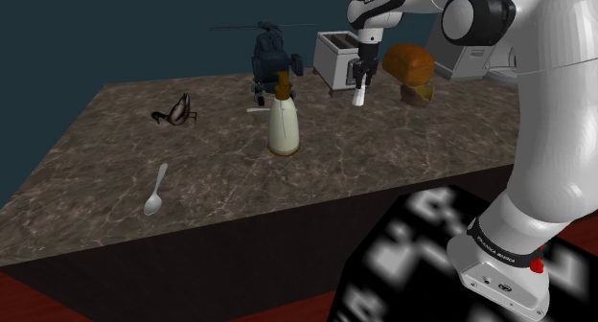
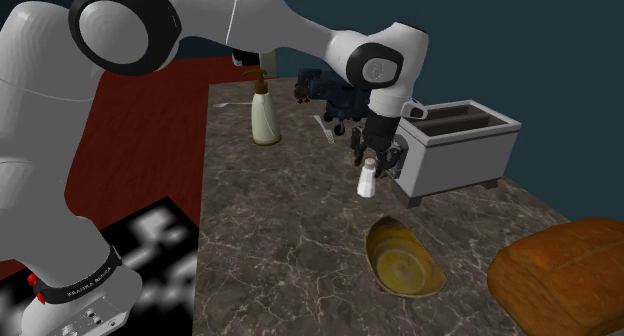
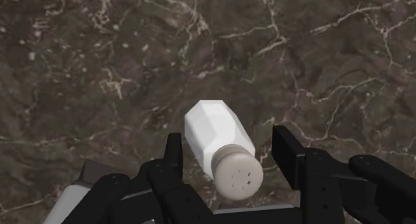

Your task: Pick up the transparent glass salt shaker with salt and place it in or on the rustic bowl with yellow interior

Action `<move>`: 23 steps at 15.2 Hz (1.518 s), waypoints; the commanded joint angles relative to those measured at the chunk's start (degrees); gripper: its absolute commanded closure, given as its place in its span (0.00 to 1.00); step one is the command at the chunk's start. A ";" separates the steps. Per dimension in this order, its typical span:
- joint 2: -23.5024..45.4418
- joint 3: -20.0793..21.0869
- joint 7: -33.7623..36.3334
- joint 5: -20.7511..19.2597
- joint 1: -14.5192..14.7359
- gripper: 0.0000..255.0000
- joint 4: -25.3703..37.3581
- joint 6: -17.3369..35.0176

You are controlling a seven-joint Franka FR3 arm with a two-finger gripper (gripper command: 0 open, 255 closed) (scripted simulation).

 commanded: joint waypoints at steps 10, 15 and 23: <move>-0.22 -0.04 0.06 -0.07 -0.01 1.00 0.43 -0.63; -1.10 -0.21 0.33 -0.37 -0.11 1.00 2.93 -3.96; -1.80 -0.39 0.72 -0.66 -0.48 1.00 8.03 -9.70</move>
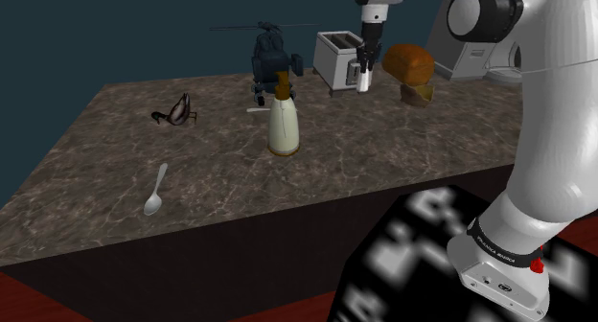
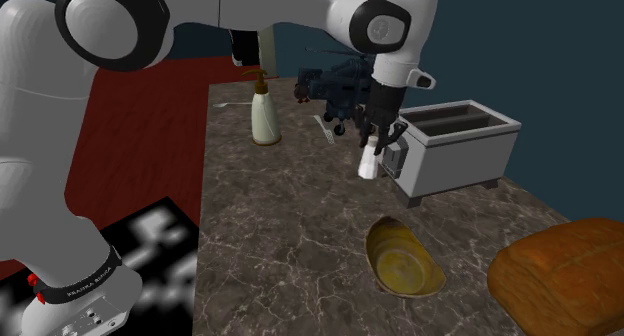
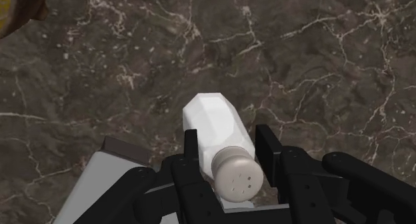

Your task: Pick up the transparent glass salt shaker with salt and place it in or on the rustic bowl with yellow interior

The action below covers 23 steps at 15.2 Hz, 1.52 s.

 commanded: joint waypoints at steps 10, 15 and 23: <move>0.81 -0.07 0.46 0.06 -1.08 1.00 9.82 -8.95; 2.21 0.02 0.71 0.36 -1.94 1.00 16.06 -13.75; 0.57 -1.11 -3.54 -0.04 -5.40 1.00 17.23 -16.67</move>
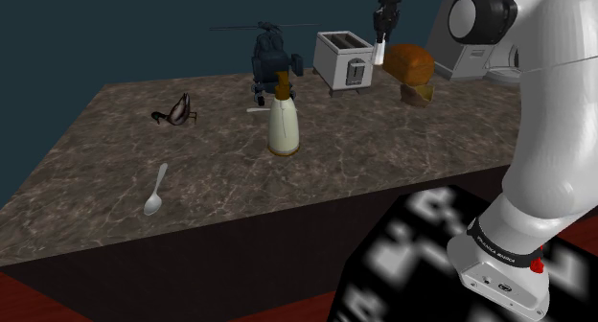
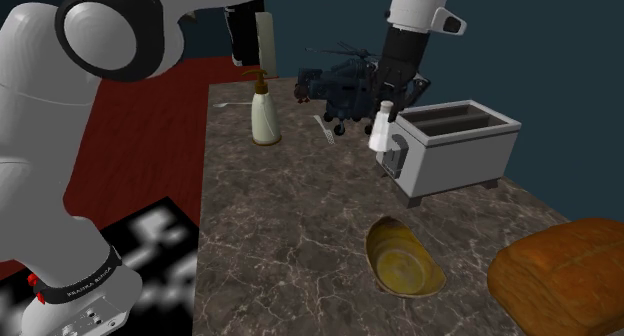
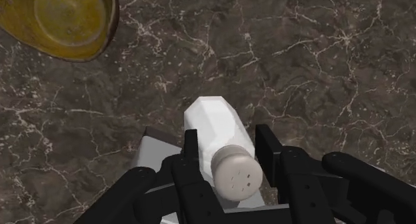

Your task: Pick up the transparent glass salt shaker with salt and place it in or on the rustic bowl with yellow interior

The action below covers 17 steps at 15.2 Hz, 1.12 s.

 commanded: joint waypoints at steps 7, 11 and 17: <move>-3.84 -2.48 -9.04 -1.07 -5.94 1.00 -4.61 0.57; -3.21 -3.56 -13.68 -0.99 -9.93 1.00 -2.62 -0.83; -1.02 -4.62 -19.20 -0.49 -15.26 1.00 1.31 -2.56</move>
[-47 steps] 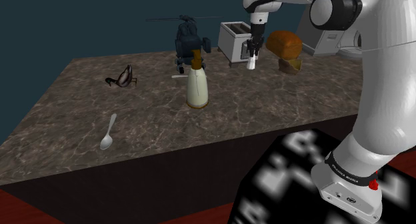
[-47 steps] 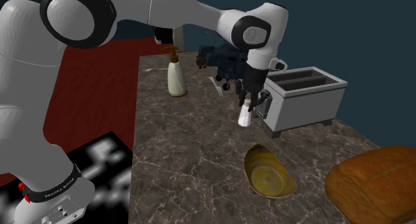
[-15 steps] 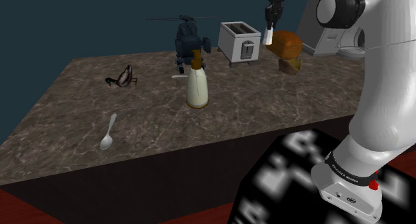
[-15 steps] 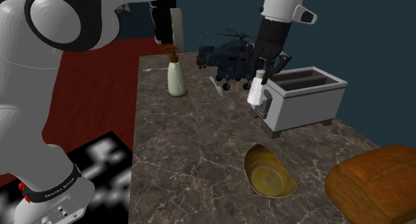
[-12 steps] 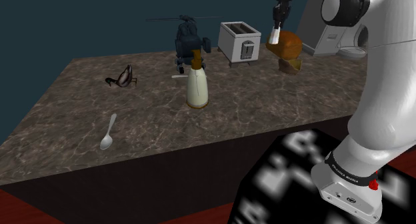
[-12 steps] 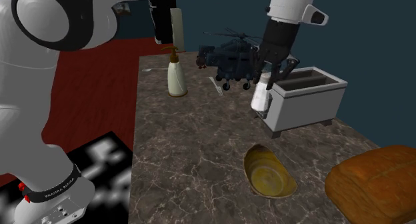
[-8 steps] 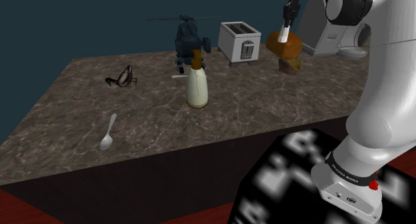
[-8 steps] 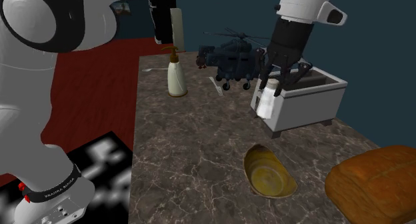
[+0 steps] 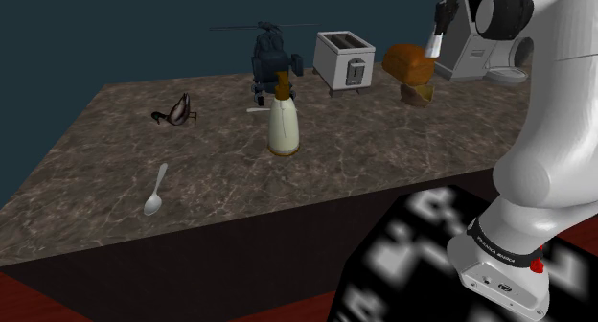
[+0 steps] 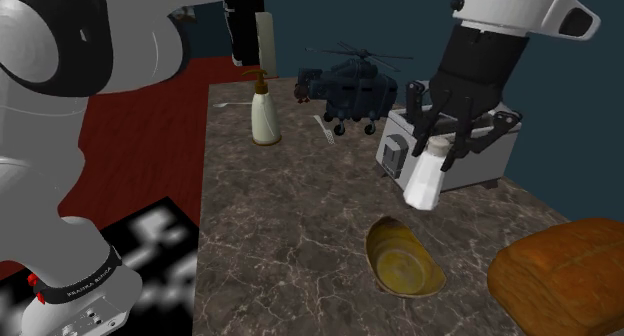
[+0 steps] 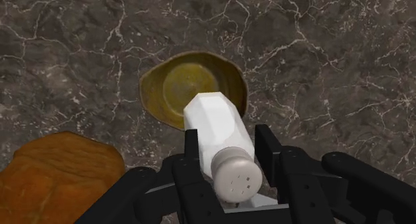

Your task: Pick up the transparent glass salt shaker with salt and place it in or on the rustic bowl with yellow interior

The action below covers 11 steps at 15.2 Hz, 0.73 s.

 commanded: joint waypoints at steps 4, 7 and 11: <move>-2.56 -0.38 -0.78 -0.82 1.08 1.00 -8.07 5.44; -3.64 -0.45 -0.77 -1.16 1.82 1.00 -12.22 8.47; -4.60 -0.47 -0.76 -1.45 2.55 1.00 -16.90 12.17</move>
